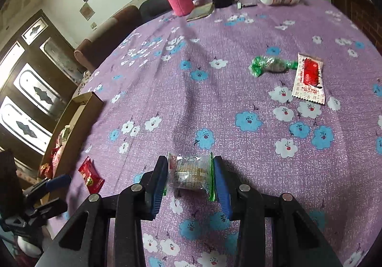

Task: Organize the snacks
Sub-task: 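Grasp the red wafer bar with the left tool while the right grasps a clear packet, then drop the red wafer bar and clear packet into the box, then grasp the green candy with the left tool while the right grasps the red sausage packet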

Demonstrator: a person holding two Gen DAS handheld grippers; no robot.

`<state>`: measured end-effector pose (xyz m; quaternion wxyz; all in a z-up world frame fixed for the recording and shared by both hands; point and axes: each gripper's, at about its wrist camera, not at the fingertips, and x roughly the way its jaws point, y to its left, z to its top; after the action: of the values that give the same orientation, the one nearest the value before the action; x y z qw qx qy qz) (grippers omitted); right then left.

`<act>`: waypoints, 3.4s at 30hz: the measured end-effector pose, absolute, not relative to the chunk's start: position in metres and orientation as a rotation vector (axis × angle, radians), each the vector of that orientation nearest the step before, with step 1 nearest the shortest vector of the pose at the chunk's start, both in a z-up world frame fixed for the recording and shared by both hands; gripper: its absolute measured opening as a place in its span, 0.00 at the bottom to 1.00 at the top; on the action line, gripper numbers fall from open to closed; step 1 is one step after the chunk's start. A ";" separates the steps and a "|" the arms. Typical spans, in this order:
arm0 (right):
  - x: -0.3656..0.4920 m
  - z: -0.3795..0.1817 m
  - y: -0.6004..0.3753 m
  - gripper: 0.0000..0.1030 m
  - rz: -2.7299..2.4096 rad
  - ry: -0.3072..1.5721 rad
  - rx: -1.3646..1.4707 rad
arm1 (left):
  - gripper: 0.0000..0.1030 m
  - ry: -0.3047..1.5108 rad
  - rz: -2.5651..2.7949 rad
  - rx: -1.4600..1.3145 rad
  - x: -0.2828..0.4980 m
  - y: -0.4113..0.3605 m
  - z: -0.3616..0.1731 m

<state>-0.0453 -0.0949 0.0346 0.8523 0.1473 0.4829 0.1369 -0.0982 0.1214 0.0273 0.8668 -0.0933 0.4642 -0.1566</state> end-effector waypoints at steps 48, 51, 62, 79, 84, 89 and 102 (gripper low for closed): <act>-0.026 0.080 0.179 0.41 0.699 0.988 0.097 | 0.53 0.900 -0.053 -0.409 -0.157 0.285 0.030; -0.020 0.070 0.195 0.42 0.686 1.006 0.065 | 0.60 0.865 -0.061 -0.435 -0.167 0.296 0.037; 0.003 0.068 0.190 0.56 0.580 0.968 0.106 | 0.74 0.796 -0.061 -0.500 -0.180 0.308 0.056; -0.003 0.081 -0.076 0.56 0.112 0.864 0.313 | 0.78 0.775 -0.244 -0.394 -0.178 0.244 0.081; 0.033 0.071 -0.149 0.55 -0.051 0.887 0.287 | 0.79 0.793 -0.311 -0.338 -0.170 0.209 0.080; 0.073 0.046 -0.168 0.39 -0.082 0.957 0.311 | 0.79 0.837 -0.322 -0.317 -0.164 0.188 0.071; 0.005 0.067 -0.104 0.33 0.489 1.070 0.458 | 0.79 0.878 -0.334 -0.299 -0.153 0.174 0.059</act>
<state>0.0052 -0.1043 0.0670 0.8073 0.2142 0.5001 0.2286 -0.1528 0.1744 0.0590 0.8810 -0.1435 0.4214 -0.1604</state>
